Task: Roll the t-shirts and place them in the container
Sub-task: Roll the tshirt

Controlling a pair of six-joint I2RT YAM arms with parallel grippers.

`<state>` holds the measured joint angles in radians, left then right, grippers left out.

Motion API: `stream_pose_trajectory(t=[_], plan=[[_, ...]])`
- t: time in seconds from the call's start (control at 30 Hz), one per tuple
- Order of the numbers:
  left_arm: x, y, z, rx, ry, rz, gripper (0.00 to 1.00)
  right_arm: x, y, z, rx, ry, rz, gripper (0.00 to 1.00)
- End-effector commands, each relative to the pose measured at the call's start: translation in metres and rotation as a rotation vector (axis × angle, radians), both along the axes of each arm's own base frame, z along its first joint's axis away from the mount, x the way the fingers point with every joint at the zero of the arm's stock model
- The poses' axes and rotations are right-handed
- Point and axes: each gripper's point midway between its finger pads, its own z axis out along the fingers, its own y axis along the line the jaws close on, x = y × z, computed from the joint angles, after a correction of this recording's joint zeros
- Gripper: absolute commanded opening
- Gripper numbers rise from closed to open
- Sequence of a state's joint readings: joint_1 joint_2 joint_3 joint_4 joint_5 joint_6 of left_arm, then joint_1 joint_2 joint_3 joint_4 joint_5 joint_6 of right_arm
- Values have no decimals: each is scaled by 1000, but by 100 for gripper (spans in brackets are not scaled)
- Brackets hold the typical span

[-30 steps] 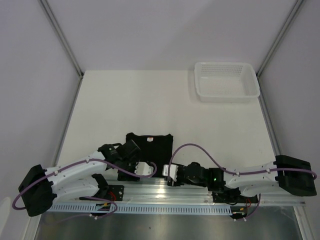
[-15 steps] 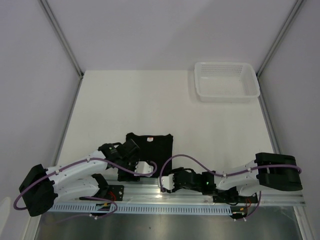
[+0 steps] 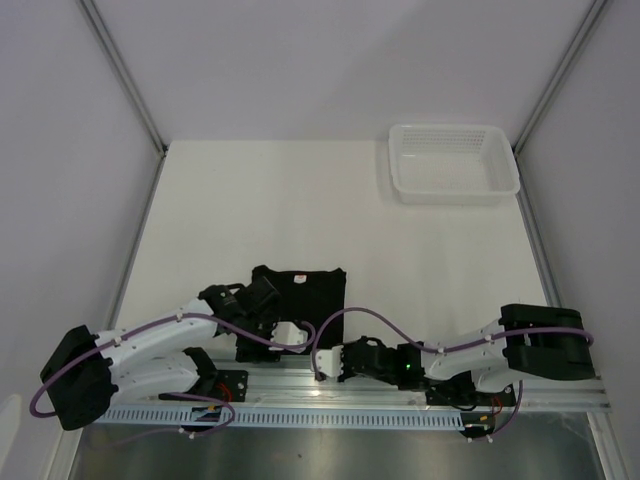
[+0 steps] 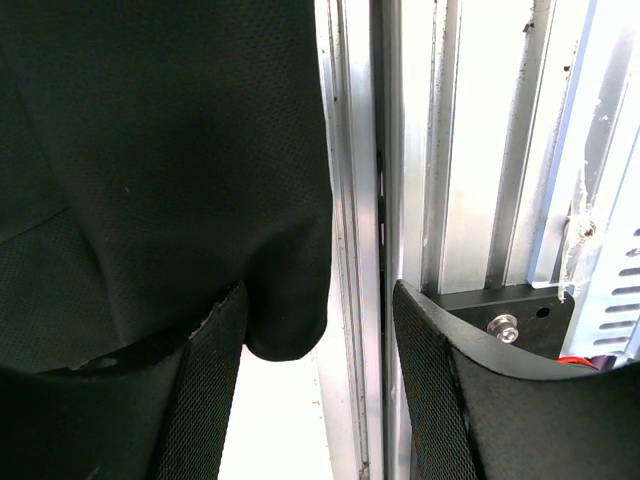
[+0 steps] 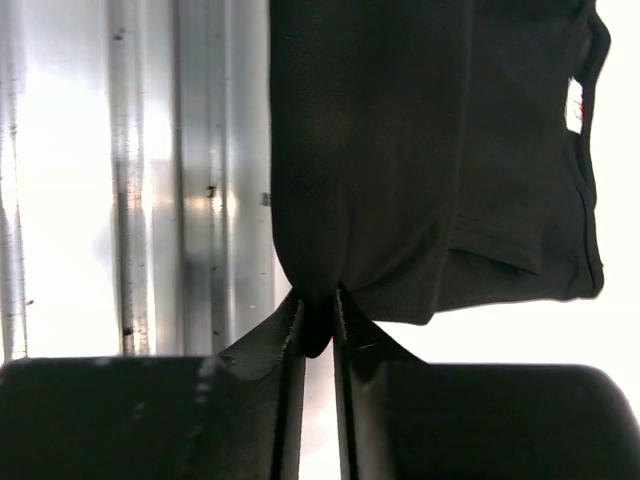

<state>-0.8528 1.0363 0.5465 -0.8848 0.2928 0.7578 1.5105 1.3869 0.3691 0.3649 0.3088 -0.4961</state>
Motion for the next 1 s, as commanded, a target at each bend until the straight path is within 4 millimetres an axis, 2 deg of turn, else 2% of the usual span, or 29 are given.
stream_pose_trajectory(t=[0.0,0.1,0.13,0.17,0.23,0.3,0.33,0.4,0.5,0.73,0.97], plan=[[5,-10,9,-36,-1,18,63,7,11,23,59,-8,-51,13],[5,-8,10,-32,-7,22,67,3,14,28,85,28,-55,4],[7,-7,11,-32,-23,31,75,1,15,30,97,39,-55,1],[8,-7,11,-38,-33,35,77,0,14,30,111,57,-66,0],[9,-5,10,-52,-57,37,77,2,13,31,127,85,-83,0],[14,-10,20,-122,-127,32,78,1,14,33,157,138,-105,0],[15,-6,16,-123,-147,37,79,6,12,34,169,156,-126,0],[27,-9,23,-165,-231,59,79,7,11,39,208,199,-152,0],[34,-4,17,-135,-271,72,79,11,10,44,261,251,-167,0],[41,-2,7,-114,-310,104,79,18,4,50,290,287,-182,0],[34,-4,2,-123,-335,49,78,23,5,48,296,310,-210,0]])
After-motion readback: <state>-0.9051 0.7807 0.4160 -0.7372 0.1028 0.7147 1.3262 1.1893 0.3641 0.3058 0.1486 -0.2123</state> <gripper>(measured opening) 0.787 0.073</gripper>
